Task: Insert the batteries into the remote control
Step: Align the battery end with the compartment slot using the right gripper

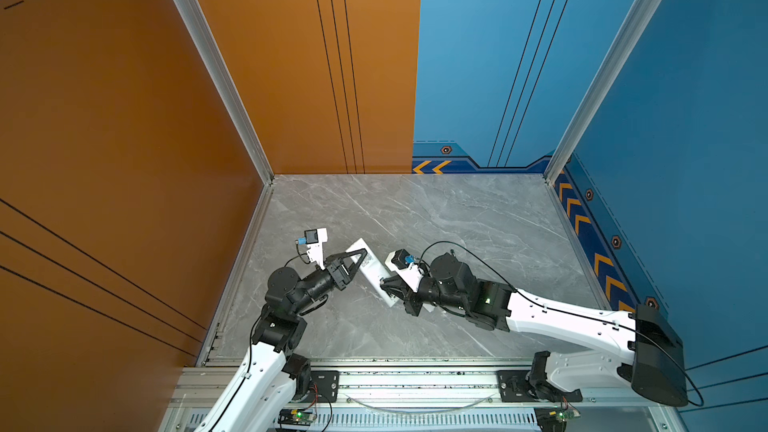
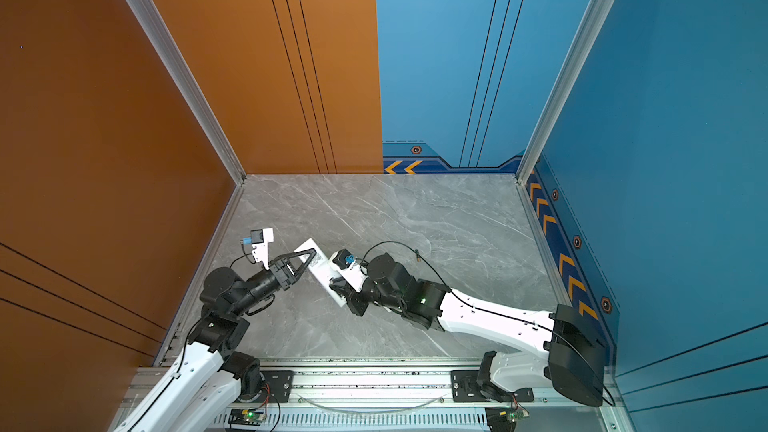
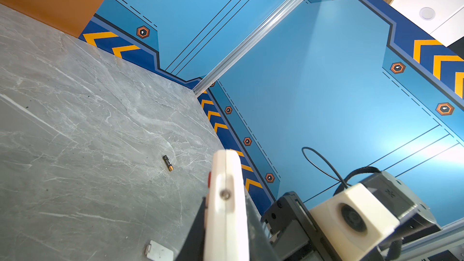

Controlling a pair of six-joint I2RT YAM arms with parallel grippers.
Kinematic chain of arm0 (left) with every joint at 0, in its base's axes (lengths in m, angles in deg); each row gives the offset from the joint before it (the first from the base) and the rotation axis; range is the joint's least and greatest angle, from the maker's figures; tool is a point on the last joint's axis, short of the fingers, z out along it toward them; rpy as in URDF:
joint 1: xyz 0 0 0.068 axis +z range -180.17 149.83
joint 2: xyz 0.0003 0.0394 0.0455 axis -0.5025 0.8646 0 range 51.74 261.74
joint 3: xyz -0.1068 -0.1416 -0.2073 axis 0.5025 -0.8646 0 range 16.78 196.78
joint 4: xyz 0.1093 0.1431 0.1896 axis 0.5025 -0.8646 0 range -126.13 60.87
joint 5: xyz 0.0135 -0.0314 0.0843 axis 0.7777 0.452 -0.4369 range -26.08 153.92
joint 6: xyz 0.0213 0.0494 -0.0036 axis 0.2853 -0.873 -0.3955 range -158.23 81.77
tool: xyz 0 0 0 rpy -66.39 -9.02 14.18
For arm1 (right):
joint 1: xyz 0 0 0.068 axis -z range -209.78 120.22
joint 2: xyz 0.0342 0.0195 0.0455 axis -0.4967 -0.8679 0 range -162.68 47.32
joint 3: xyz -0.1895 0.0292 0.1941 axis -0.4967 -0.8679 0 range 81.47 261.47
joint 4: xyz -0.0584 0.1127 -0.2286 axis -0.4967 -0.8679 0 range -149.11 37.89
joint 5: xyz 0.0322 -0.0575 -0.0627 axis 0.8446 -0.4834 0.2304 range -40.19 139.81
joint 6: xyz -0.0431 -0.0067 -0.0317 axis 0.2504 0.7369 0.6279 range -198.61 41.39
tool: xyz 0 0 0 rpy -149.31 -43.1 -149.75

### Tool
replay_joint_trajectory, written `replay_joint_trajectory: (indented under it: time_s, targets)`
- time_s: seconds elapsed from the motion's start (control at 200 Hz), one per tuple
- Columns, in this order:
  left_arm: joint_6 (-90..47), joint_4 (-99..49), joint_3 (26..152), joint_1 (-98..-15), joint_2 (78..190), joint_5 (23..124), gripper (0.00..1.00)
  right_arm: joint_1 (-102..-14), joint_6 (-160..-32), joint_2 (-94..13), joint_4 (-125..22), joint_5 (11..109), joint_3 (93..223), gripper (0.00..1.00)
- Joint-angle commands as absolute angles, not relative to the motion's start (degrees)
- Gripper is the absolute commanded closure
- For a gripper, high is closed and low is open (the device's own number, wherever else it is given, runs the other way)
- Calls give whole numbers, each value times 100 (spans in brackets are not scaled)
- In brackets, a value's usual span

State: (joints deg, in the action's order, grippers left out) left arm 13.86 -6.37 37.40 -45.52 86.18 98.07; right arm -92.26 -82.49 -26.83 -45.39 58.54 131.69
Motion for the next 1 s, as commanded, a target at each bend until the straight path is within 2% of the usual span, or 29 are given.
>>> replay_joint_trajectory:
  time_s: [0.0,0.28,0.481,0.996]
  targets:
    - [1431,-435,3686,-4511,8520,9972,100,-9263,-8343,-2761,-4438,5800,13306,100]
    - [1432,-435,3682,-4511,8497,9978,100,-9293,-8371,-2843,-4464,5811,13334,100]
    - [1450,-432,3682,-4500,8474,9979,100,-9315,-8366,-2850,-4477,5819,13334,94]
    - [1459,-434,3644,-4476,8461,9984,100,-9316,-8389,-2948,-4456,5838,13380,86]
